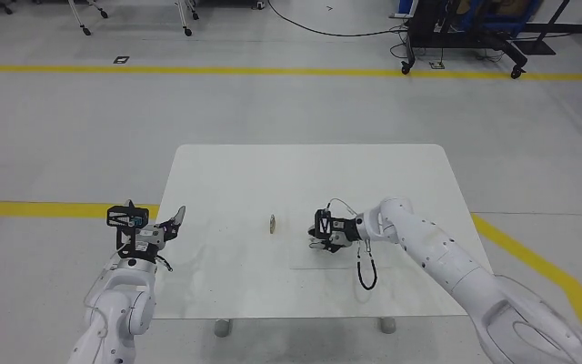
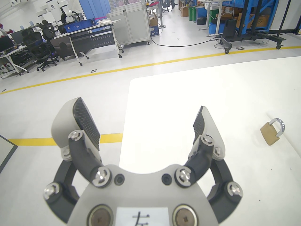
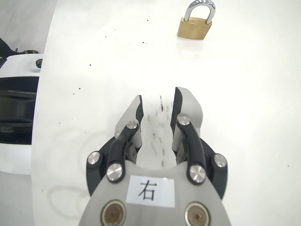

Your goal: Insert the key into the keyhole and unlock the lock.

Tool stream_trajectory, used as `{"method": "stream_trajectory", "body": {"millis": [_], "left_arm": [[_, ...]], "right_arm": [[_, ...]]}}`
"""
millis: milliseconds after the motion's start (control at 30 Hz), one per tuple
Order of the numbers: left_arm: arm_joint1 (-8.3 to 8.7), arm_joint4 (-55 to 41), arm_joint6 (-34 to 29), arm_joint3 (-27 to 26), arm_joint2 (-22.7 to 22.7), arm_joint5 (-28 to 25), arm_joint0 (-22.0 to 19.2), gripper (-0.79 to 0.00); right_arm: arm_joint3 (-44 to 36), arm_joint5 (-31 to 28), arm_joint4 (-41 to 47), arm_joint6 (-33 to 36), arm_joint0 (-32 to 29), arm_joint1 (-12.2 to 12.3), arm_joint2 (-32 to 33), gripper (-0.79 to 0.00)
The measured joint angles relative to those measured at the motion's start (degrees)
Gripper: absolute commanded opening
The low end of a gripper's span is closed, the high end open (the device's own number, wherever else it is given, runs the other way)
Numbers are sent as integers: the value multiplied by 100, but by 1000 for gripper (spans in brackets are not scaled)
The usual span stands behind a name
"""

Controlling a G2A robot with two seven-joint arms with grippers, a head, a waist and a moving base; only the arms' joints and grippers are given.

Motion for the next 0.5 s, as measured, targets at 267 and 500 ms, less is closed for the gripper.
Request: {"method": "stream_trajectory", "body": {"millis": [267,500], "left_arm": [[0,0,0,0,0,0,0,0],[0,0,0,0,0,0,0,0]], "right_arm": [[238,63,-271,-407,151,-107,-86,-785],[16,351,-950,-1489,-200,119,178,-785]]}}
